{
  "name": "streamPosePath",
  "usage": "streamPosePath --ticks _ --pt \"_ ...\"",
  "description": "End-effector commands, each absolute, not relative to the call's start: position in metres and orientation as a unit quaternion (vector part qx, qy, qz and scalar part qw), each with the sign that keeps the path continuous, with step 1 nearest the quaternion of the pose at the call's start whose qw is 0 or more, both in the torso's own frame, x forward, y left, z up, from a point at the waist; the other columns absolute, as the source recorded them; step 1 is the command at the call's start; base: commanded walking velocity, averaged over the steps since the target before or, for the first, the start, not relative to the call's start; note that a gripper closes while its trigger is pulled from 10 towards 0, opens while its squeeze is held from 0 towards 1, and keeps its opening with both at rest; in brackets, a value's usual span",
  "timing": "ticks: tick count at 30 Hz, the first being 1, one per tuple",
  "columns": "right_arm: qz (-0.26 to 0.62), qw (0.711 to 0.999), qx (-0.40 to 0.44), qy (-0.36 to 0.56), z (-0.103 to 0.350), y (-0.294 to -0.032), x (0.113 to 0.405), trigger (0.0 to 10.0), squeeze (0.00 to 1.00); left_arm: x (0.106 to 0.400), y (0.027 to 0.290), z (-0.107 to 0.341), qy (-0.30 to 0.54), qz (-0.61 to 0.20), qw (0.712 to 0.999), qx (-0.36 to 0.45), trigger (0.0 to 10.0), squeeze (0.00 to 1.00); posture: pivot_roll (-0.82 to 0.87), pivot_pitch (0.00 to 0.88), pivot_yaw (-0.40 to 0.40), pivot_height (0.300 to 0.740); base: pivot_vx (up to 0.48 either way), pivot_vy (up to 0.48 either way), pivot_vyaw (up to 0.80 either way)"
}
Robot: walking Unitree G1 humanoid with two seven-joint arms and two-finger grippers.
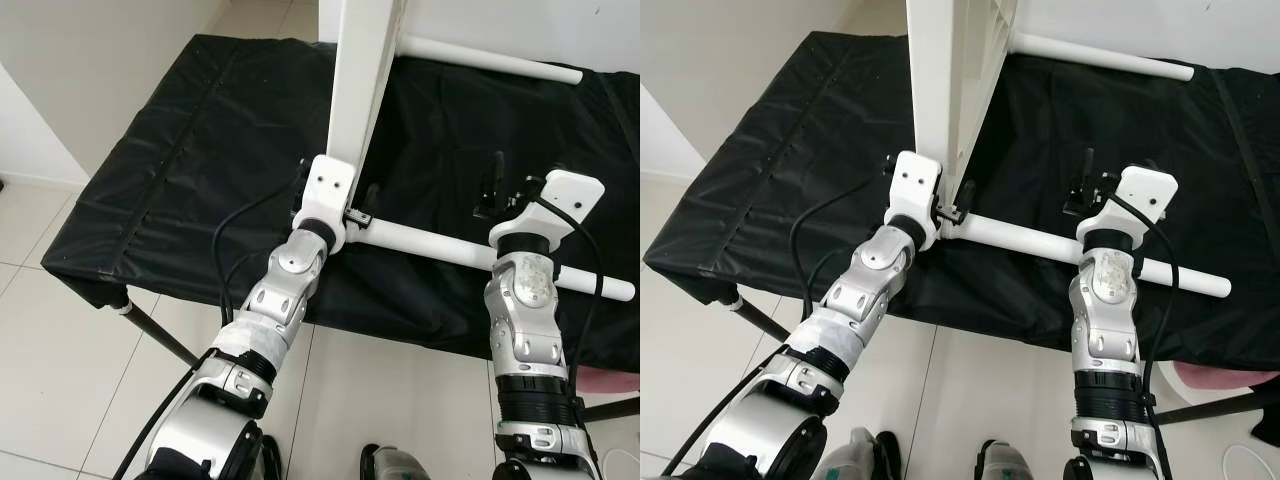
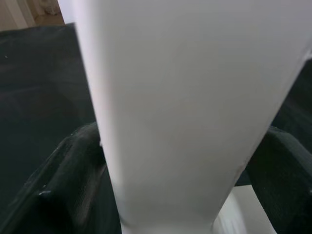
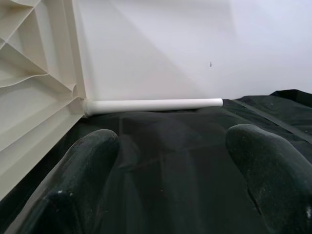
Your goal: Building children table
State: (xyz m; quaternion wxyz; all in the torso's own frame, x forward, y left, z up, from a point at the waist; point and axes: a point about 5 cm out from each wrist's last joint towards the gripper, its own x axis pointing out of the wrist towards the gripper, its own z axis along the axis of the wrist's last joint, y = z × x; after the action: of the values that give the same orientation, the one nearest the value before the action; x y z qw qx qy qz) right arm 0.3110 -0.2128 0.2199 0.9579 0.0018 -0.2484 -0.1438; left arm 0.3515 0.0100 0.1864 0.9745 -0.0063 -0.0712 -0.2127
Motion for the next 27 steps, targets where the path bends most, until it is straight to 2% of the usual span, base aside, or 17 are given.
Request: streamPosePath --ticks 1,8,13,27 --pt "-0.15 0.958 -0.004 -0.244 0.218 -0.216 0.308 10.0 0.0 0.333 -0.057 0.216 -0.076 -0.205 0.969 -0.111 10.0 0.0 -0.2 0.17 0.084 0.74 0.0 0.0 0.0" --pt "-0.154 0.957 -0.005 -0.244 0.218 -0.217 0.307 10.0 0.0 0.339 -0.054 0.216 -0.077 -0.183 0.974 -0.109 10.0 0.0 -0.21 0.173 0.084 0.74 0.0 0.0 0.0" --pt "-0.156 0.957 -0.006 -0.242 0.218 -0.218 0.308 10.0 0.0 0.348 -0.049 0.225 -0.08 -0.137 0.981 -0.115 10.0 0.0 -0.21 0.181 0.08 0.74 0.0 0.0 0.0" --pt "-0.157 0.957 -0.006 -0.242 0.218 -0.218 0.308 10.0 0.0 0.349 -0.049 0.226 -0.081 -0.134 0.981 -0.118 10.0 0.0 -0.21 0.181 0.08 0.74 0.0 0.0 0.0"
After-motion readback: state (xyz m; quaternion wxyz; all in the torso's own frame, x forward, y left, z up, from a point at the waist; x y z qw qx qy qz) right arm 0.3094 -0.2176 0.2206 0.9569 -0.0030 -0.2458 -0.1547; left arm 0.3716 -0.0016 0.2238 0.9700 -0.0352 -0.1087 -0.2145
